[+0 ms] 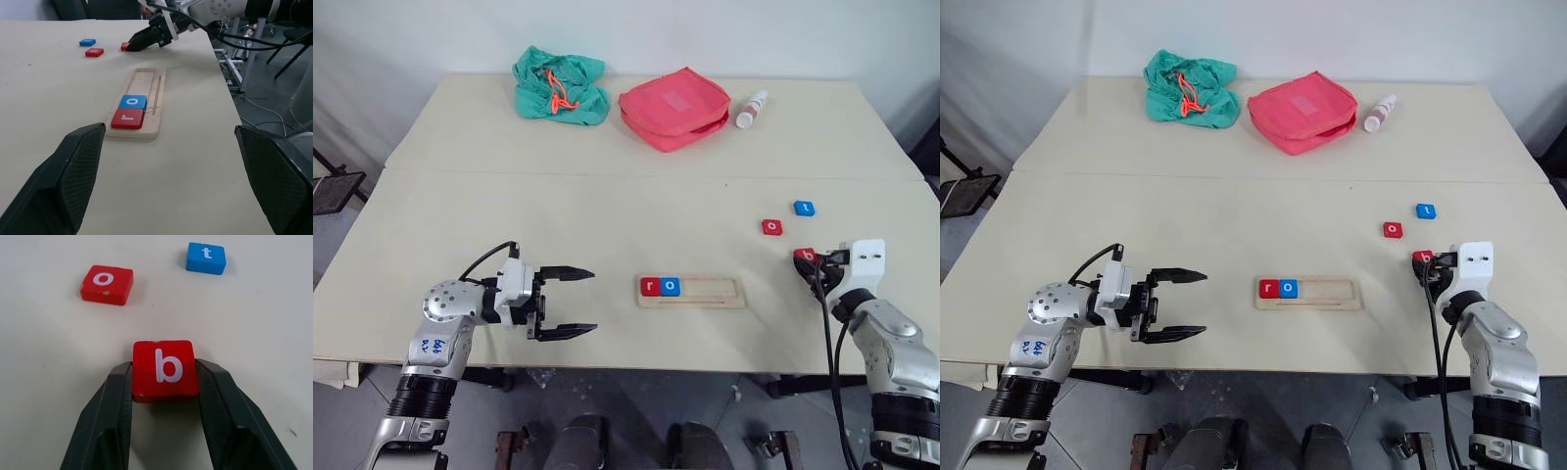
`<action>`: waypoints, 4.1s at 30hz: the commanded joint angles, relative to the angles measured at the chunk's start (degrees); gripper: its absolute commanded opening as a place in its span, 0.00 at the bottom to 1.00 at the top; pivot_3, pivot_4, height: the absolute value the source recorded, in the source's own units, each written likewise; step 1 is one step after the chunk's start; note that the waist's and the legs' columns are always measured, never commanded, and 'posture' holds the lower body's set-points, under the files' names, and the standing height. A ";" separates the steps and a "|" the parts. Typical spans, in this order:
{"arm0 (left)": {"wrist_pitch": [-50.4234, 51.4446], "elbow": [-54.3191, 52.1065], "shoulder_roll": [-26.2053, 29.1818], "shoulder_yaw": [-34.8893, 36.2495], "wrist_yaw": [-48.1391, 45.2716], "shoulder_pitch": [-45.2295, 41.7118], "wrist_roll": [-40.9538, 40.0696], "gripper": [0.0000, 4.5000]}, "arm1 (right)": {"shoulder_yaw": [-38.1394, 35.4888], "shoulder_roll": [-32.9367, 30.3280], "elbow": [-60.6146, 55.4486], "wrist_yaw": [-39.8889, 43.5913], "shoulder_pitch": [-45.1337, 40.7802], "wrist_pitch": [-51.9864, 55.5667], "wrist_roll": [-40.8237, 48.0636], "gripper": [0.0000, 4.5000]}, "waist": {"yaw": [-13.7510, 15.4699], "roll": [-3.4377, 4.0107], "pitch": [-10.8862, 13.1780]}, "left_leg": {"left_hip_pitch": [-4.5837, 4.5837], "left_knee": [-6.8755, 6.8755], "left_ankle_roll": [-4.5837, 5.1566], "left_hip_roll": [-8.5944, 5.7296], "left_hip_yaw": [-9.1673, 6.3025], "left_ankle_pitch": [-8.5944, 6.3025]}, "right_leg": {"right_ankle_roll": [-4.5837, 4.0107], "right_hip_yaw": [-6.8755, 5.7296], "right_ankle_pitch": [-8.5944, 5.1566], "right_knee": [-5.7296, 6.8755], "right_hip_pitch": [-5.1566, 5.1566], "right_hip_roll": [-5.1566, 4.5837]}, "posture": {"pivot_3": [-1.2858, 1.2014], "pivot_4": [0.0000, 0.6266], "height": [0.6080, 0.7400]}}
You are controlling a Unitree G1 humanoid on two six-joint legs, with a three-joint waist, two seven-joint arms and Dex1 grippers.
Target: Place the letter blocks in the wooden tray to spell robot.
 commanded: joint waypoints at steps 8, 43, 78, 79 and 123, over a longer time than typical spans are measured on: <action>-2.81 5.22 0.28 0.26 -3.39 -3.89 -0.71 1.00 | 1.62 9.38 -29.60 -9.79 13.64 8.79 2.18 0.32 | 0.04 0.02 0.00 | -0.03 -0.07 -0.02 0.00 -0.06 -0.01 | 0.00 0.01 0.00 0.10 -0.09 0.01 | 0.52 0.24 1.00; -3.84 7.11 -0.10 0.46 -3.63 -5.03 -0.50 1.00 | 2.66 -5.72 -28.71 8.09 17.19 7.82 4.71 1.00 | -0.03 0.02 0.01 | -0.01 -0.08 -0.01 -0.01 0.10 -0.01 | 0.00 0.14 0.00 0.08 -0.16 0.02 | 0.52 0.24 1.00; -1.18 -4.33 1.97 2.98 2.36 5.76 -1.84 1.00 | 23.46 -24.51 16.07 49.94 -13.42 -21.76 -10.95 0.47 | -0.04 -0.03 0.03 | -0.04 0.08 0.00 0.05 0.04 0.00 | 0.00 -0.06 0.00 -0.13 0.04 0.00 | 0.52 0.24 1.00; -1.19 -4.31 1.96 2.97 2.35 5.75 -1.83 1.00 | 23.45 -24.47 16.10 49.99 -13.46 -21.80 -11.01 0.39 | -0.04 -0.03 0.03 | -0.04 0.09 0.00 0.05 0.04 0.00 | 0.00 -0.07 0.00 -0.13 0.04 0.00 | 0.52 0.24 1.00; -8.16 7.96 -0.61 0.21 -1.71 -2.40 -0.09 1.00 | 40.64 -17.13 -8.64 50.99 -29.80 8.44 -12.23 0.33 | -0.17 0.05 0.12 | -0.19 0.07 -0.02 -0.01 -0.08 -0.01 | 0.00 -0.12 0.00 0.01 -0.18 -0.01 | 0.52 0.24 1.00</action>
